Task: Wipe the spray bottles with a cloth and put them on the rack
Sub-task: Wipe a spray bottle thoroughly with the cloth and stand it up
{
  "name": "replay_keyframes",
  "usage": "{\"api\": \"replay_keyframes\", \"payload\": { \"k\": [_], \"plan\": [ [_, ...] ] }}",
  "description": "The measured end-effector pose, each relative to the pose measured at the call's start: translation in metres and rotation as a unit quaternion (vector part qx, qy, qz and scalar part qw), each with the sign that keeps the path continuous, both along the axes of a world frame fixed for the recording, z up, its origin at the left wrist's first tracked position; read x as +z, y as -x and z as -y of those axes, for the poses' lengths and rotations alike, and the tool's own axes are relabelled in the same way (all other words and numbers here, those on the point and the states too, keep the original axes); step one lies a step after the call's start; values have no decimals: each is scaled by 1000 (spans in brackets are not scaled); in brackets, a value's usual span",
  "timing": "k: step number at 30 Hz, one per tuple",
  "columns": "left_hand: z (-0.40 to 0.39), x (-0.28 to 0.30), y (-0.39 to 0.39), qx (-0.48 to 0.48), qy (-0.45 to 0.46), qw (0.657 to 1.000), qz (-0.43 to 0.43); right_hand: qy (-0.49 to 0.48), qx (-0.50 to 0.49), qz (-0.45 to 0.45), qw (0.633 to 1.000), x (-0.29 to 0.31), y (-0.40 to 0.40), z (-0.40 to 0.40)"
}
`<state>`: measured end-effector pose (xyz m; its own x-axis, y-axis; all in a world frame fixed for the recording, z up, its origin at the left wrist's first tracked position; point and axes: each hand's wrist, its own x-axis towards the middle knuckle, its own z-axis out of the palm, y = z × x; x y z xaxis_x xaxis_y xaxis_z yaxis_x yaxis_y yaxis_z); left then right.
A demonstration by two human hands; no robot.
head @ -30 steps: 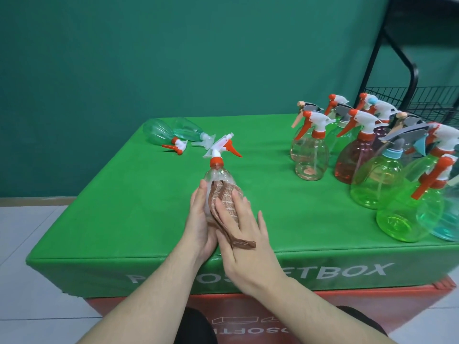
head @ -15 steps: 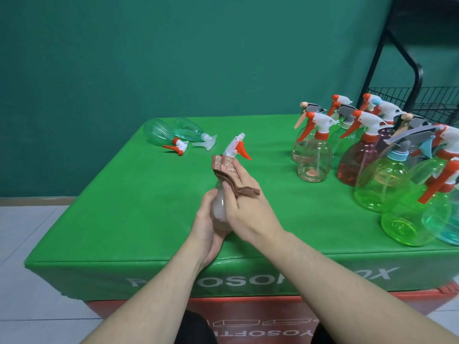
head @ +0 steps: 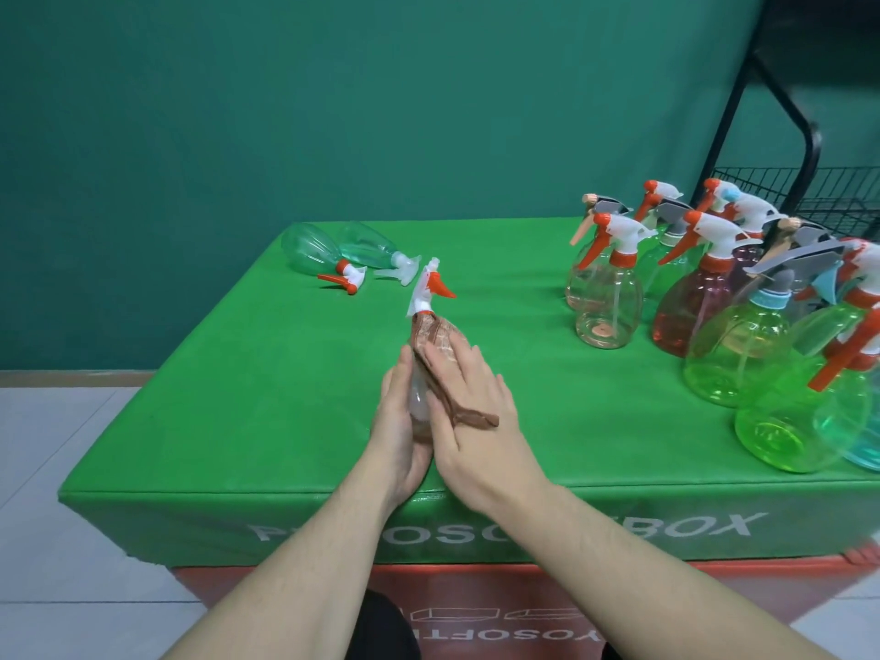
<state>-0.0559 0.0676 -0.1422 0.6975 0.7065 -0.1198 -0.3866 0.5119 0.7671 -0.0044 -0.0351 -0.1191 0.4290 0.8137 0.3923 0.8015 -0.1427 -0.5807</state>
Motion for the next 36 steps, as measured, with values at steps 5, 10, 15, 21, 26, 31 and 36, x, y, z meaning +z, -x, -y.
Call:
{"api": "replay_keyframes", "payload": {
  "k": [5, 10, 15, 21, 26, 31, 36],
  "plan": [
    [1, 2, 1, 26, 12, 1000, 11, 12, 17, 21, 1000, -15, 9, 18],
    [3, 3, 3, 38, 2, 999, 2, 2, 30, 39, 999, -26, 12, 32],
    [3, 5, 4, 37, 9, 999, -2, -27, 33, 38, 998, -27, 13, 32],
    [8, 11, 6, -34, -25, 999, -29, -47, 8, 53, 997, -15, 5, 16],
    [9, 11, 6, -42, -24, 999, -19, -38, -15, 20, 999, 10, -8, -7],
    [8, 15, 9, -43, 4, 999, -14, -14, -14, -73, 997, 31, -20, -27],
    [5, 12, 9, -25, 38, 999, -8, -10, -29, -79, 996, 28, -19, -38]
  ]
}}
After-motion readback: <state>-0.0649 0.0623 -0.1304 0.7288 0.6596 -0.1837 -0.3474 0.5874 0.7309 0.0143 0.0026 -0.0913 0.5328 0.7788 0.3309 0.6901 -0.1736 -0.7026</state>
